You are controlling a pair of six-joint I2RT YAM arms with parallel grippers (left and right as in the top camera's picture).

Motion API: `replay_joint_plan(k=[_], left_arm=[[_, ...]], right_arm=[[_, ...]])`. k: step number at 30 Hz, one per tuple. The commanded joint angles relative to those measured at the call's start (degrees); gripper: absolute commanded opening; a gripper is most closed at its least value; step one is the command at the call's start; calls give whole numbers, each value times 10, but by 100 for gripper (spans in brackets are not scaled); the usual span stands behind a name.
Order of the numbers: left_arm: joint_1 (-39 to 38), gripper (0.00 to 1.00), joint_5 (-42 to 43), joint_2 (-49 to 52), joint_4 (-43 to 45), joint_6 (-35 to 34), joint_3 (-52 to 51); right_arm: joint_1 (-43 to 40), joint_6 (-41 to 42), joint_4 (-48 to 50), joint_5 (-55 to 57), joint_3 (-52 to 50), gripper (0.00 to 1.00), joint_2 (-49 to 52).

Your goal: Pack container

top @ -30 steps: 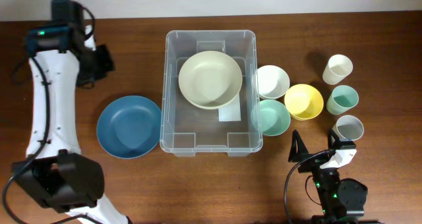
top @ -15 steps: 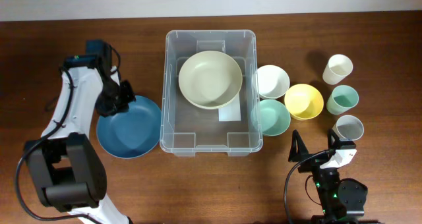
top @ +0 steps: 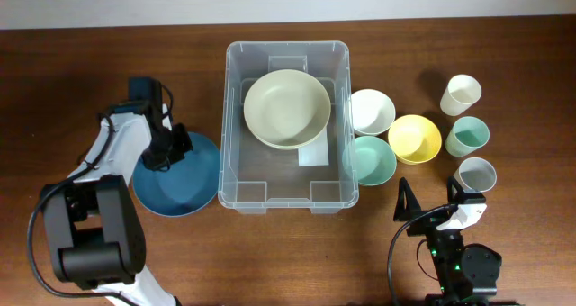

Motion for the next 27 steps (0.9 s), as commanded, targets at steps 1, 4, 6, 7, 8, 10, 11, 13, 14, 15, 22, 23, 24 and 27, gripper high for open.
replay_joint_plan(k=[1, 4, 6, 7, 8, 10, 11, 13, 14, 15, 22, 23, 24, 27], left_arm=[[1, 1, -40, -4, 20, -17, -11], [1, 1, -68, -4, 32, -17, -12], [1, 1, -74, -2, 38, -17, -12], [1, 1, -74, 0, 42, -17, -12], [1, 1, -74, 2, 46, -17, -12], [0, 1, -73, 10, 58, -17, -12], [0, 1, -73, 14, 61, -17, -12], [0, 1, -73, 24, 66, -17, -12], [0, 1, -73, 30, 67, -17, -12], [0, 1, -72, 38, 69, -17, -12], [0, 1, -73, 77, 127, -14, -12], [0, 1, -73, 77, 137, -13, -10], [0, 1, -73, 76, 144, -12, -7], [0, 1, -78, 76, 164, -10, 16]], right_arm=[[3, 5, -2, 1, -4, 99, -3], [3, 5, -2, 1, -4, 99, -3], [3, 5, -2, 1, -4, 99, -3], [3, 5, -2, 1, -4, 99, -3], [3, 5, -2, 1, -4, 99, -3], [3, 5, -2, 1, -4, 99, -3], [3, 5, -2, 1, -4, 99, -3], [3, 5, -2, 1, -4, 99, -3], [3, 5, -2, 1, -4, 99, -3], [3, 5, -2, 1, -4, 99, -3], [3, 5, -2, 1, -4, 99, -3], [3, 5, -2, 1, -4, 99, -3], [3, 5, -2, 1, -4, 99, -3], [3, 5, -2, 1, -4, 99, -3]])
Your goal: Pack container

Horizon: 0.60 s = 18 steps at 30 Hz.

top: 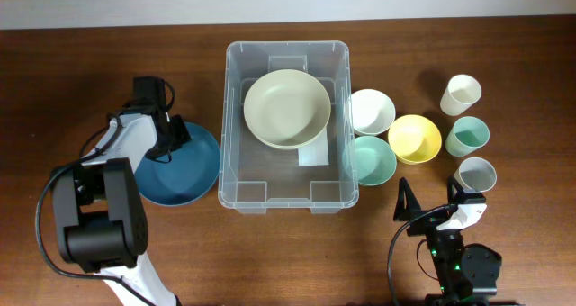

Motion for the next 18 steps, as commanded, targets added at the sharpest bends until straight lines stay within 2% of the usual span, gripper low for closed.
replay_joint_plan(k=[1, 6, 12, 15, 18], left_arm=[[0, 1, -16, 20, 20, -1, 27], [0, 1, -98, 20, 85, 8, 50], [0, 1, -99, 20, 202, 75, 50], [0, 1, -99, 19, 206, 75, 54], [0, 1, -97, 3, 174, 75, 66]], right_arm=[[3, 4, -2, 1, -4, 99, -3], [3, 4, -2, 1, -4, 98, -3], [3, 4, -2, 1, -4, 99, -3], [3, 4, -2, 1, -4, 99, -3], [3, 5, -2, 1, -4, 99, -3]])
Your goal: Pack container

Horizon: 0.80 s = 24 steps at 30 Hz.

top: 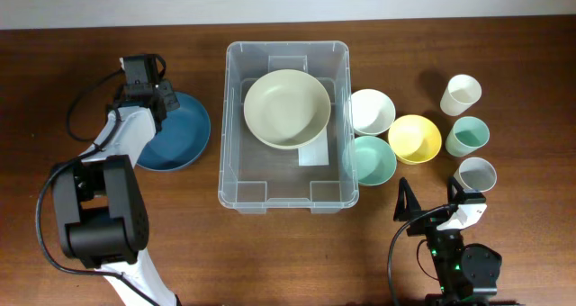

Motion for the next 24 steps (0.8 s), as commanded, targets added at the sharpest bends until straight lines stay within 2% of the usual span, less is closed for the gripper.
replay_joint_plan(k=[1, 5, 9, 11, 13, 16, 21, 23, 24], left_arm=[[0, 1, -7, -20, -37, 17, 26], [0, 2, -7, -94, -124, 17, 42], [10, 13, -30, -159, -180, -5, 42], [25, 31, -54, -183, -207, -33, 42], [44, 46, -55, -194, -226, -42, 42], [82, 63, -50, -191, -254, -46, 40], [153, 74, 18, -175, -273, -45, 23], [178, 77, 70, -163, -273, -40, 17], [194, 80, 130, -150, -273, -18, 14]], right_arm=[[3, 4, -2, 1, -4, 99, -3], [3, 4, -2, 1, -4, 99, -3], [3, 4, -2, 1, -4, 99, -3], [3, 5, -2, 1, -4, 99, -3], [3, 4, -2, 1, -4, 99, -3], [3, 5, -2, 1, -4, 99, -3], [3, 4, -2, 1, -4, 99, -3], [3, 4, -2, 1, -4, 99, -3], [3, 4, -2, 1, -4, 99, -3]])
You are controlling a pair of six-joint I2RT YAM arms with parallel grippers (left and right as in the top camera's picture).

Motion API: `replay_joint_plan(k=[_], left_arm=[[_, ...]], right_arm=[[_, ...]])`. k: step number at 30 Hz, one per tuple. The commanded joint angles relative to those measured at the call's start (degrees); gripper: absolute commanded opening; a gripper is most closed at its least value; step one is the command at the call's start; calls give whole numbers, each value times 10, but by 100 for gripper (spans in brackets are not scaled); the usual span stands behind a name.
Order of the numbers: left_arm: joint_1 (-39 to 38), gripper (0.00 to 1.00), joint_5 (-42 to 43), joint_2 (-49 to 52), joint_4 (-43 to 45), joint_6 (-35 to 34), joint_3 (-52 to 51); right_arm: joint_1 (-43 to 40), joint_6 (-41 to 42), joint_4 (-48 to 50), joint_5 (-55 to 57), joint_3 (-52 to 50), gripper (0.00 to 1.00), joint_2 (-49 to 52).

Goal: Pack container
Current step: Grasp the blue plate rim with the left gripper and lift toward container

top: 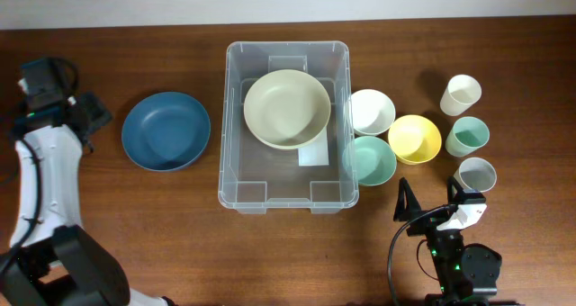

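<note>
A clear plastic container (pixel 236 184) stands mid-table with a cream bowl (pixel 286 109) inside it. Left of the container, a dark blue plate (pixel 166 131) lies flat on the table. My left gripper (pixel 92 117) is at the far left, apart from the plate, open with nothing in it. At the front right, my right gripper (pixel 429 209) rests near the table edge, its fingers spread wide and empty.
Right of the container sit a white bowl (pixel 371 111), a mint bowl (pixel 370 159) and a yellow bowl (pixel 414 139). Beyond them stand a cream cup (pixel 461 94), a green cup (pixel 468 136) and a grey cup (pixel 475 175). A white card (pixel 313 155) lies in the container.
My left gripper was at the blue plate's back-left rim; now it is well to the left, clear of the plate. The plate lies flat in about the same spot. The right arm is unchanged.
My left gripper was on the blue plate near the container's front-left corner. The plate then stood slightly farther back, then farther back again beside the container's middle. Now the plate lies there alone and the gripper is off to the left.
</note>
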Motion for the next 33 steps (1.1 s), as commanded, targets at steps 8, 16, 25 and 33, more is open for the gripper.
replay_joint_plan(k=[8, 16, 25, 33], left_arm=[[28, 84, 219, 111, 1, 87, -15], [26, 81, 223, 186, 2, 87, -15], [26, 8, 254, 192, 2, 84, -13], [26, 1, 254, 137, -9, 67, 42]], right_arm=[[3, 4, -2, 1, -4, 99, -3], [3, 5, -2, 1, -4, 99, -3], [3, 4, -2, 1, -4, 99, -3], [3, 5, -2, 1, -4, 99, -3]])
